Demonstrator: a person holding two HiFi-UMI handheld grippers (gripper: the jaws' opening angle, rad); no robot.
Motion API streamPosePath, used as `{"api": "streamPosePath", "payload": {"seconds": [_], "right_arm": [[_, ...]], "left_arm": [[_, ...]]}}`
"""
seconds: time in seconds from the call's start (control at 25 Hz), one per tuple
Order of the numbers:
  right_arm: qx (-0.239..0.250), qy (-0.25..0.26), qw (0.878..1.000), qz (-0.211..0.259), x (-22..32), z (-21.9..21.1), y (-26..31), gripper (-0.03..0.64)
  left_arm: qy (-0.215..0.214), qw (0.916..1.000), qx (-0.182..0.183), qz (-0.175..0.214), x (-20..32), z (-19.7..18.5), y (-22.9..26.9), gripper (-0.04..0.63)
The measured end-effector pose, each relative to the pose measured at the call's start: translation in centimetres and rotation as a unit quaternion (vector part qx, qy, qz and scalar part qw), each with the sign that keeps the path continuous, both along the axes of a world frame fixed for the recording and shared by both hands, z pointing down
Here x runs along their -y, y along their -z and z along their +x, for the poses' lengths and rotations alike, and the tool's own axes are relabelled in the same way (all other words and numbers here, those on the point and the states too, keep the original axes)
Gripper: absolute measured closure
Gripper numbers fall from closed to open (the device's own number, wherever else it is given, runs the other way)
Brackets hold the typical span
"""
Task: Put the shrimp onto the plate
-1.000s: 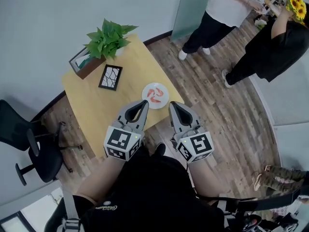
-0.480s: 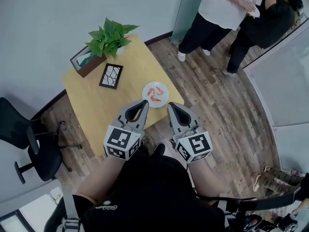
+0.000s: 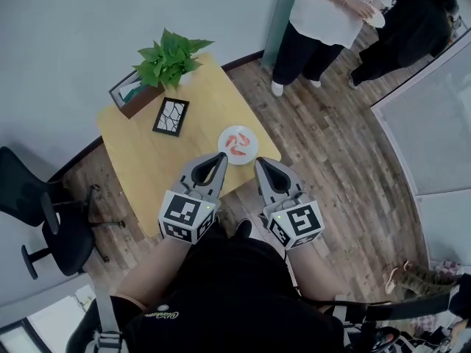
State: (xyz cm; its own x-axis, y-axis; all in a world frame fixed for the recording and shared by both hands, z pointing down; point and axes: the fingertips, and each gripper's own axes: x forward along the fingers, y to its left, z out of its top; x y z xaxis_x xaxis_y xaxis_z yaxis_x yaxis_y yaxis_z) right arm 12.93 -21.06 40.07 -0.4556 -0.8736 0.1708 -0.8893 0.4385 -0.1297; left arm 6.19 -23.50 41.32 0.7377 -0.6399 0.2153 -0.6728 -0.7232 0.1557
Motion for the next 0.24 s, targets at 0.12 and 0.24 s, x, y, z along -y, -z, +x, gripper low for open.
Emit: {"api": "streamPosePath", "payload": {"seconds": [0.12,0.24], "right_arm": [[-0.002,0.001,1.000,0.000,-0.02,-0.09,0.00,0.615],[-0.004,0.003,1.000,0.000,0.10,-0.23,-0.01,0.615]], "left_arm": [[-0.001,1.0000,0.000,0.000,-0.03,-0.01,-0.03,0.595],[-0.001,1.0000,0.001,-0.001,0.13,-0.12,-0.01,0.595]]}}
